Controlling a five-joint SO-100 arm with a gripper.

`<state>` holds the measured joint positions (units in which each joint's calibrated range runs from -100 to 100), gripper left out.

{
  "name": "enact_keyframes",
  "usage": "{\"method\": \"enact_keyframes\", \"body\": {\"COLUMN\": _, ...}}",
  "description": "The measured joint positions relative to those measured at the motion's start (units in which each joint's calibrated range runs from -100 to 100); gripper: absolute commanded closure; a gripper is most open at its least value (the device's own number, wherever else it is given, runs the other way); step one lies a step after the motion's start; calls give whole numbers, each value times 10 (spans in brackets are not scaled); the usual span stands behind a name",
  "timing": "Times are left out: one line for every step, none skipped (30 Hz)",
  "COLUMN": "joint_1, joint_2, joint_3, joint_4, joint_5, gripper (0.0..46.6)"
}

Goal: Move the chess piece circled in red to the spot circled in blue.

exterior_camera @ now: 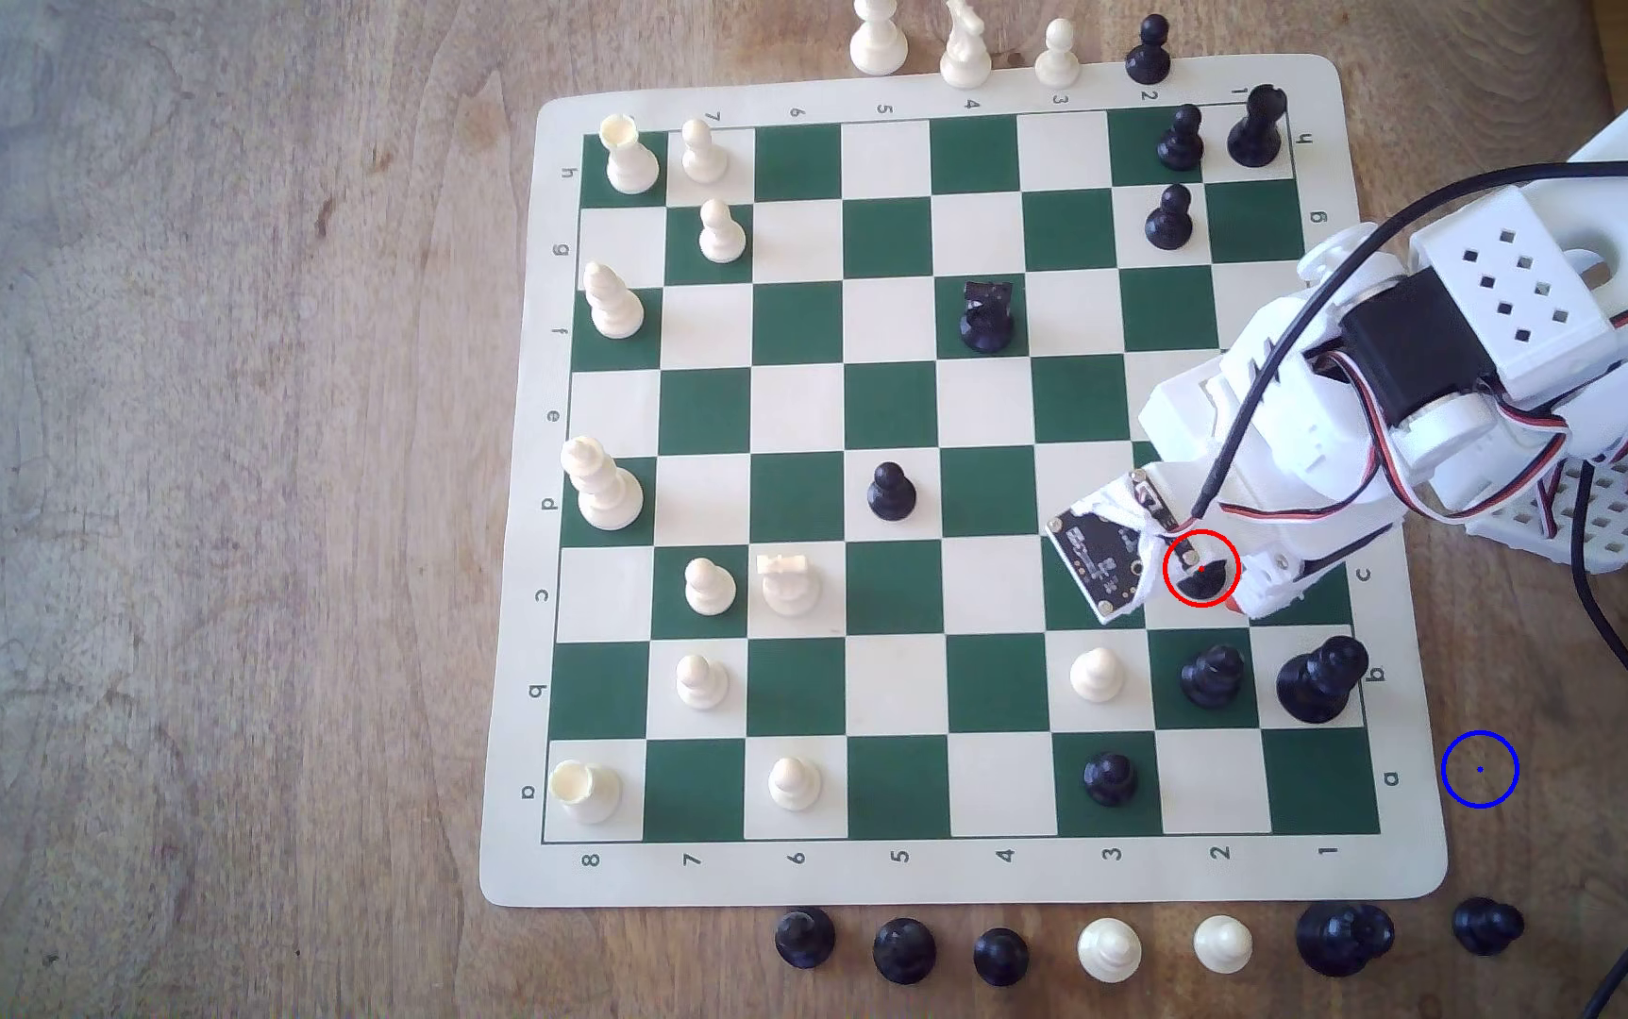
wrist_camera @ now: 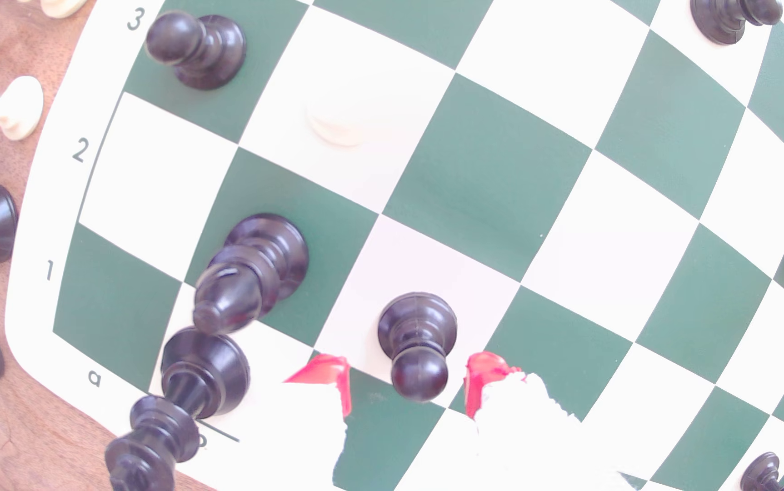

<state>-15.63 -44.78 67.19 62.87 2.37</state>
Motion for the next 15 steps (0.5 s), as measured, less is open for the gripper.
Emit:
{"method": "enact_keyframes", "body": {"joint_1": 0, "joint_2": 4, "joint_3": 0, "joint_4": -4, "joint_5": 0, "gripper": 332}}
{"method": "enact_keyframes", "body": {"joint_1": 0, "joint_2": 9, "joint_3": 0, "joint_4": -10, "joint_5": 0, "gripper": 332}}
{"method": "enact_keyframes", "body": {"joint_1": 0, "joint_2": 9, "joint_3": 0, "joint_4": -11, "joint_5": 0, "gripper": 334}}
{"method": "enact_keyframes", "body": {"joint_1": 0, "joint_2": 13, "joint_3": 0, "joint_4": -14, "joint_5": 0, "gripper": 336}}
{"method": "enact_keyframes", "body": {"joint_1": 0, "joint_2": 18, "joint_3": 0, "joint_4": -16, "joint_5": 0, "gripper": 336}}
{"method": "enact_keyframes", "body": {"joint_1": 0, "joint_2": 27, "joint_3": 0, "joint_4": -16, "joint_5": 0, "gripper": 336}}
{"method": "enact_keyframes", "body": {"joint_1": 0, "joint_2": 40, "joint_3": 0, "joint_4": -17, "joint_5": 0, "gripper": 336}}
{"method": "enact_keyframes", "body": {"joint_1": 0, "joint_2": 41, "joint_3": 0, "joint_4": -17, "joint_5": 0, "gripper": 336}}
{"method": "enact_keyframes", "body": {"joint_1": 0, "joint_2": 41, "joint_3": 0, "joint_4": -17, "joint_5": 0, "gripper": 337}}
{"method": "enact_keyframes", "body": {"joint_1": 0, "joint_2": 41, "joint_3": 0, "joint_4": -17, "joint_5": 0, "gripper": 338}}
{"method": "enact_keyframes", "body": {"joint_1": 0, "joint_2": 41, "joint_3": 0, "joint_4": -17, "joint_5": 0, "gripper": 339}}
{"method": "enact_keyframes", "body": {"joint_1": 0, "joint_2": 41, "joint_3": 0, "joint_4": -17, "joint_5": 0, "gripper": 339}}
{"method": "enact_keyframes", "body": {"joint_1": 0, "joint_2": 41, "joint_3": 0, "joint_4": -17, "joint_5": 0, "gripper": 340}}
{"method": "enact_keyframes", "body": {"joint_1": 0, "joint_2": 41, "joint_3": 0, "joint_4": -17, "joint_5": 0, "gripper": 341}}
{"method": "enact_keyframes", "body": {"joint_1": 0, "joint_2": 41, "joint_3": 0, "joint_4": -17, "joint_5": 0, "gripper": 345}}
